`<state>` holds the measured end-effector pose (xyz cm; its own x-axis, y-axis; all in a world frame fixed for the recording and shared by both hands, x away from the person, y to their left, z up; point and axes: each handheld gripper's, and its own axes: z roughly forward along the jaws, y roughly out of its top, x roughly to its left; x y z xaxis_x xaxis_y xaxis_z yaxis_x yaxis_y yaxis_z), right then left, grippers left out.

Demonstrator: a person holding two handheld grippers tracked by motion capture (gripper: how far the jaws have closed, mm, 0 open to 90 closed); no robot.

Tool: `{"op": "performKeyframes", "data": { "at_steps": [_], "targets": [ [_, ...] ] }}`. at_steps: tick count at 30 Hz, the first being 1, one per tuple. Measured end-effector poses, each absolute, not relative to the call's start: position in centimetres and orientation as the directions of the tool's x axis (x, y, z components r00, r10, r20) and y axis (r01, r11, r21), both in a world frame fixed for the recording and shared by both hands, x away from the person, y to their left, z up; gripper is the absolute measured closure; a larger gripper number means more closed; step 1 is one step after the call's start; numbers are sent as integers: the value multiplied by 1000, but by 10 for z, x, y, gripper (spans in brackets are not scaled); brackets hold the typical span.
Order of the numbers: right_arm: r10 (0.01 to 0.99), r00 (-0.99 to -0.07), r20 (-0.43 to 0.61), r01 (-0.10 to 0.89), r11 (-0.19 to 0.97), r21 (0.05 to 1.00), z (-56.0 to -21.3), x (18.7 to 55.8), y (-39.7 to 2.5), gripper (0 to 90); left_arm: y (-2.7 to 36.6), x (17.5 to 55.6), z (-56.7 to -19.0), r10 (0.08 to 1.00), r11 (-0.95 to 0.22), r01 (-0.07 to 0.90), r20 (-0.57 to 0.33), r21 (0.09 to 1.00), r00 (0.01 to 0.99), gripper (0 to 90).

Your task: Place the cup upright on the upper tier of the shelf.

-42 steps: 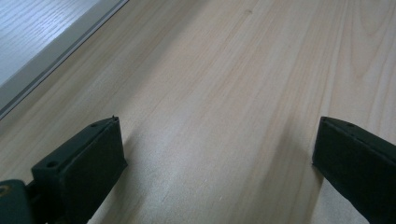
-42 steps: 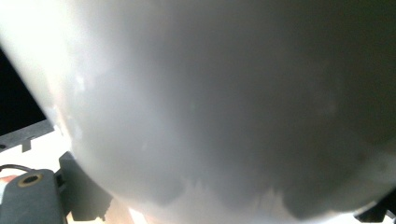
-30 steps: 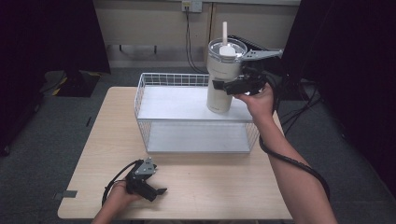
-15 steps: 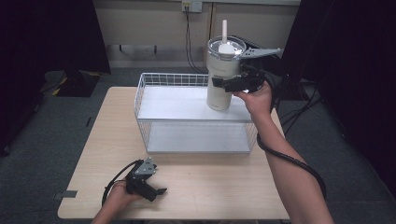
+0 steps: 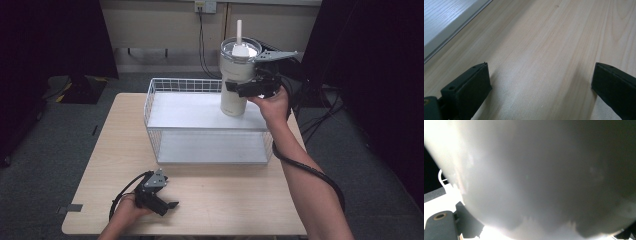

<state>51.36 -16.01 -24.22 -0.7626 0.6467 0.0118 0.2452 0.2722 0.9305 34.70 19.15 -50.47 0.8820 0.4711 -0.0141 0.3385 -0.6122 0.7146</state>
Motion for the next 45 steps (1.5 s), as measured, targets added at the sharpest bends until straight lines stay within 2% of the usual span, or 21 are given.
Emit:
{"op": "performKeyframes", "data": {
  "at_steps": [22,34,45],
  "targets": [
    [664,-747,23,221,217,951,-253,511,-162,90,191,346,-505,477,-610,344,-16,714,879,14],
    [664,-747,7,214,231,949,-256,508,-164,88,192,344,-505,480,-608,346,-16,715,877,14],
    [657,-754,18,255,266,930,-270,504,-174,90,192,344,-505,480,-608,347,-17,714,877,12]
  ]
}}
